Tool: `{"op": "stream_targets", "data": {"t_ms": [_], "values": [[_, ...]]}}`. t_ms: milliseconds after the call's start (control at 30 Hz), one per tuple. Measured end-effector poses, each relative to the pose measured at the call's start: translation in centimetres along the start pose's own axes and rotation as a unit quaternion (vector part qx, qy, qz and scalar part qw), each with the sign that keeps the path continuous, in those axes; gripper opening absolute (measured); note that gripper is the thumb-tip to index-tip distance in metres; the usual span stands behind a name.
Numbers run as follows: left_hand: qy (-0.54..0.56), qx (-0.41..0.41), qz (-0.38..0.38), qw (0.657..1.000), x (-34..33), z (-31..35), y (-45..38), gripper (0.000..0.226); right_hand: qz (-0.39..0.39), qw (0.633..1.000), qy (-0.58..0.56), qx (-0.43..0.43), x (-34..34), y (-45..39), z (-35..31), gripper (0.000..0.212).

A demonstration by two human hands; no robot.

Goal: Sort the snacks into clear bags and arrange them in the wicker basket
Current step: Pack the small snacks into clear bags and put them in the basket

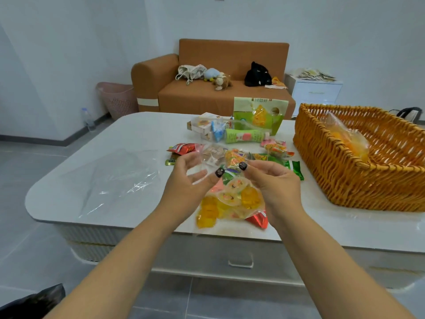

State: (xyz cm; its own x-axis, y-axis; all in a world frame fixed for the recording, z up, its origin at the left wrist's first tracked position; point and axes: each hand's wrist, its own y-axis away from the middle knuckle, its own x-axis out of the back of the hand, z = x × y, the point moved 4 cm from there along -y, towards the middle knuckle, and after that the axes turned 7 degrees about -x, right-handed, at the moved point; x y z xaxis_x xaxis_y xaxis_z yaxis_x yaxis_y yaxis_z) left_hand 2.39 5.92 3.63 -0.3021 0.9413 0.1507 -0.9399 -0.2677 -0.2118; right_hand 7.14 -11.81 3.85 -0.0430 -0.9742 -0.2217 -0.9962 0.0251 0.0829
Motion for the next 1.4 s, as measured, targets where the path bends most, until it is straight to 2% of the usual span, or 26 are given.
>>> {"op": "stream_targets", "data": {"t_ms": [167, 267, 367, 467, 533, 567, 633, 667, 767, 900, 1000, 1067, 1133, 1233, 1400], "values": [[-0.03, -0.057, 0.09, 0.994, -0.3, -2.0, -0.5, 0.028, 0.011, 1.0, -0.011, -0.027, -1.4, -0.3, 1.5, 0.01], [-0.06, -0.067, 0.102, 0.991, -0.1, -2.7, -0.9, 0.011, 0.018, 0.999, -0.009, -0.034, -1.1, -0.5, 1.9, 0.004], [-0.001, -0.037, 0.107, 0.994, 0.6, -3.4, -1.8, 0.004, 0.048, 0.999, 0.014, -0.02, 0.0, -1.2, 1.5, 0.014], [0.053, -0.005, 0.096, 0.994, 0.7, -3.7, -2.3, 0.02, 0.019, 1.0, 0.018, -0.012, 0.9, -1.6, 0.9, 0.046], [0.074, 0.009, 0.095, 0.993, 0.9, -3.9, -2.6, 0.016, -0.016, 1.0, 0.01, -0.021, 1.3, -1.9, 0.9, 0.057], [0.08, 0.015, 0.096, 0.992, 1.0, -4.0, -2.7, 0.013, -0.034, 0.999, 0.025, -0.026, 1.4, -2.1, 0.9, 0.05], [0.091, 0.024, 0.098, 0.991, 1.1, -4.2, -3.0, 0.013, -0.077, 0.992, 0.101, -0.024, 1.3, -2.4, 0.9, 0.024], [0.094, 0.025, 0.097, 0.991, 1.1, -4.3, -3.2, 0.013, -0.101, 0.986, 0.133, -0.017, 1.1, -2.5, 1.0, 0.021], [0.104, 0.024, 0.085, 0.991, 1.2, -4.2, -3.6, 0.014, -0.122, 0.981, 0.148, -0.006, 0.5, -2.9, 1.2, 0.02], [0.11, 0.024, 0.067, 0.991, 1.6, -4.1, -3.8, 0.014, -0.13, 0.986, 0.101, 0.001, 0.0, -3.8, 0.7, 0.025], [0.12, 0.028, 0.064, 0.99, 2.4, -4.3, -4.1, 0.014, -0.106, 0.993, 0.053, -0.014, 0.7, -4.9, 0.7, 0.007], [0.131, 0.029, 0.063, 0.989, 3.2, -4.4, -4.4, 0.013, -0.089, 0.995, 0.052, -0.007, 1.5, -5.8, 0.6, 0.025], [0.122, 0.019, 0.057, 0.991, 3.8, -4.3, -4.4, 0.013, -0.107, 0.991, 0.083, 0.016, 1.8, -6.3, 0.4, 0.025], [0.062, -0.013, 0.039, 0.997, 4.3, -3.9, -4.2, 0.012, -0.171, 0.973, 0.145, 0.053, 1.5, -6.2, -0.4, 0.005], [0.009, -0.083, 0.01, 0.996, 4.2, -2.5, -4.0, 0.023, -0.225, 0.951, 0.191, 0.096, 0.8, -6.1, -1.9, 0.011]]}}
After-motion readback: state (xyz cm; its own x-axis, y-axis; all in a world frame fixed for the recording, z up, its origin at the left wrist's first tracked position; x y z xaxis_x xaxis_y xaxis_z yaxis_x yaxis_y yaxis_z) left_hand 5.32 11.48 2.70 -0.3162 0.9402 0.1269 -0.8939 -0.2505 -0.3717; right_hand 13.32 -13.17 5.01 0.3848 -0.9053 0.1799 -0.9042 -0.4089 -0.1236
